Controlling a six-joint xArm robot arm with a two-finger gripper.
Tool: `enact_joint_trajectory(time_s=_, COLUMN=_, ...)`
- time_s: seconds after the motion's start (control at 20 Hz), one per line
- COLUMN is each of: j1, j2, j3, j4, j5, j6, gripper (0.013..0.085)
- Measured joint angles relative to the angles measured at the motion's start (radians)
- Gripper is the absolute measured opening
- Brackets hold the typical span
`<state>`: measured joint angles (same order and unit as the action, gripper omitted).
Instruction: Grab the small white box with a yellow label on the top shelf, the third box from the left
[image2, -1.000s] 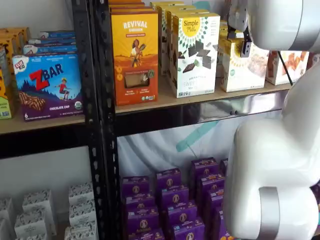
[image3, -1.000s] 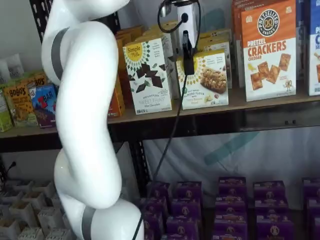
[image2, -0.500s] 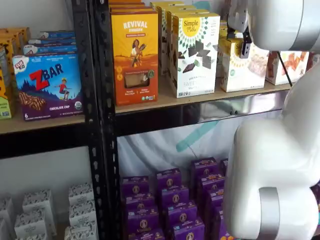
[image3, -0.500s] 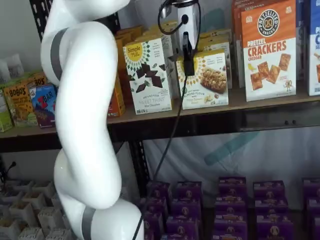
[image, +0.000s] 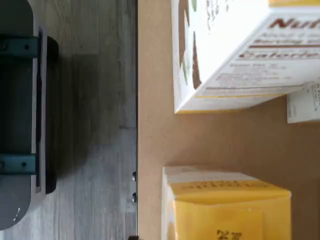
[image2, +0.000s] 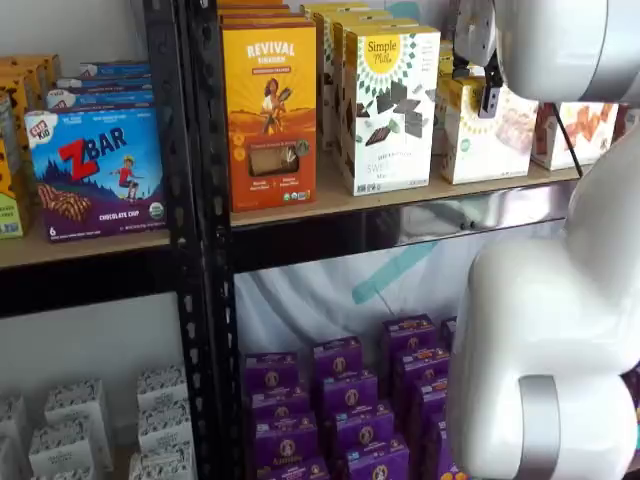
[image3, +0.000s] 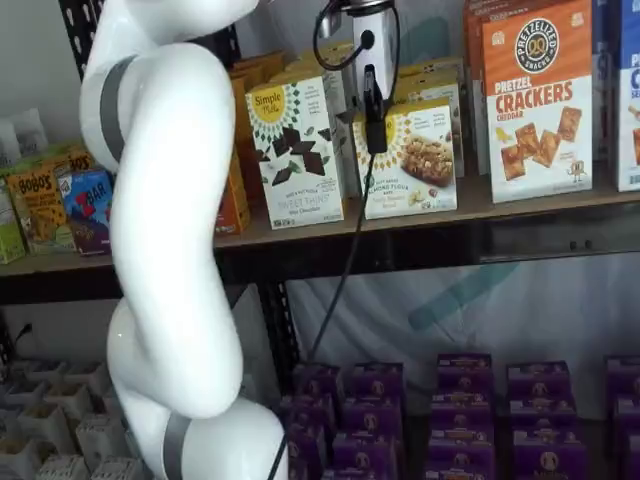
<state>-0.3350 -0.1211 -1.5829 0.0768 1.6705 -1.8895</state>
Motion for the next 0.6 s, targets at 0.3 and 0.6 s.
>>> enact_joint_trajectory(time_s=0.3, j1=-0.001, j2=-0.005, j3=0.007, j4=-0.004, j5=-0.003, j6=-0.002, gripper=0.0850)
enact_joint_trajectory(time_s=0.6, j1=-0.006, j2=-0.006, j3=0.013, j4=-0.005, j5=-0.011, j6=-0.007, gripper=0.0850)
